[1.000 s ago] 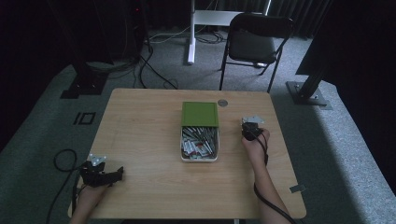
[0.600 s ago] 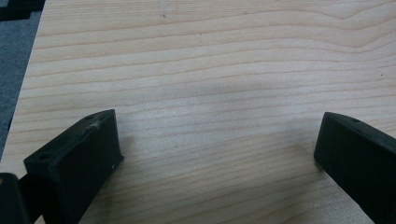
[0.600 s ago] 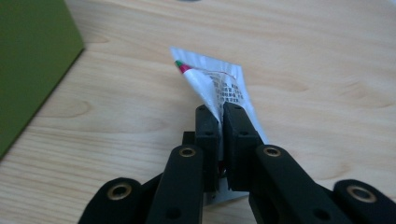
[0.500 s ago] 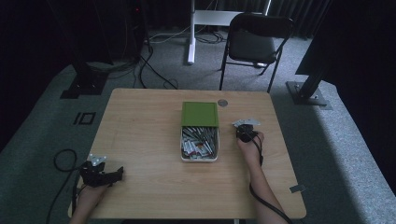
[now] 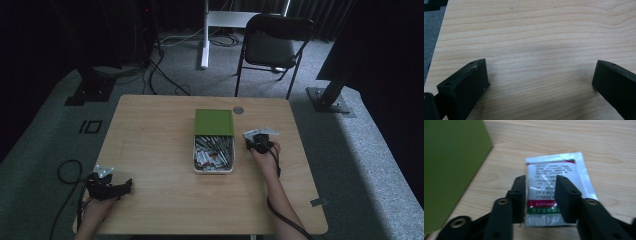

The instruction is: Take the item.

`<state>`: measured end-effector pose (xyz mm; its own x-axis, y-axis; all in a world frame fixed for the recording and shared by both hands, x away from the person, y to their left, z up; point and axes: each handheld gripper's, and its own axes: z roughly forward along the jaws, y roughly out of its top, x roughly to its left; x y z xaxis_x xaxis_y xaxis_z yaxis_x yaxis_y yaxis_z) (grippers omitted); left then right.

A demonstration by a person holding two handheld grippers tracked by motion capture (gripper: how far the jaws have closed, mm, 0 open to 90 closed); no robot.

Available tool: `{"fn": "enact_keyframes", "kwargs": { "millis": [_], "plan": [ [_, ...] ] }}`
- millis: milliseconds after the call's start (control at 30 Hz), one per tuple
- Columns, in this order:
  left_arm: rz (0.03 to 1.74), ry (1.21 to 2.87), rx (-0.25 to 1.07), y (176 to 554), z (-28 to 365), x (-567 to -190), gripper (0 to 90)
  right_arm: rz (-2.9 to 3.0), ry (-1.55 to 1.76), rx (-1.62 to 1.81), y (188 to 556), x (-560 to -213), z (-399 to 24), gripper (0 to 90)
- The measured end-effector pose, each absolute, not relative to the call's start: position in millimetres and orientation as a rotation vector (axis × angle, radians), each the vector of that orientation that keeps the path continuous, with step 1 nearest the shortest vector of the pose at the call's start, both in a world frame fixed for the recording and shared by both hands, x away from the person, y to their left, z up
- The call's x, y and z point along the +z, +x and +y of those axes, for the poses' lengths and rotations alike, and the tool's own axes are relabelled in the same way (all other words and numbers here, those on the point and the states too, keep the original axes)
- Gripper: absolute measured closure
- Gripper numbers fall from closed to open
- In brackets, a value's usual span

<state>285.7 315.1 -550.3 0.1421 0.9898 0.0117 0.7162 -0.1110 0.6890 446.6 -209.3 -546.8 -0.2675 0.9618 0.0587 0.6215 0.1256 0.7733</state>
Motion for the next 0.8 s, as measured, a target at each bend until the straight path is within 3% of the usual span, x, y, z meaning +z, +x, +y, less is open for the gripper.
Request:
{"fn": "enact_keyframes", "kwargs": {
  "millis": [133,467,600,800],
  "plan": [
    [1.629,1.888,0.664,285.7,315.1,-550.3,1.3,1.963,1.490,1.016,442.9,-543.8,-207.8,43.7],
    [1.629,1.888,0.663,285.7,315.1,-550.3,1.3,1.974,1.439,1.056,428.5,-527.9,-212.2,20.0],
    [1.629,1.887,0.664,285.8,315.0,-550.3,1.3,1.972,1.429,1.031,421.4,-524.3,-217.0,14.2],
    [1.629,1.888,0.664,285.7,315.1,-550.3,1.3,1.922,1.453,1.032,408.9,-521.1,-228.4,13.6]
  ]
}}
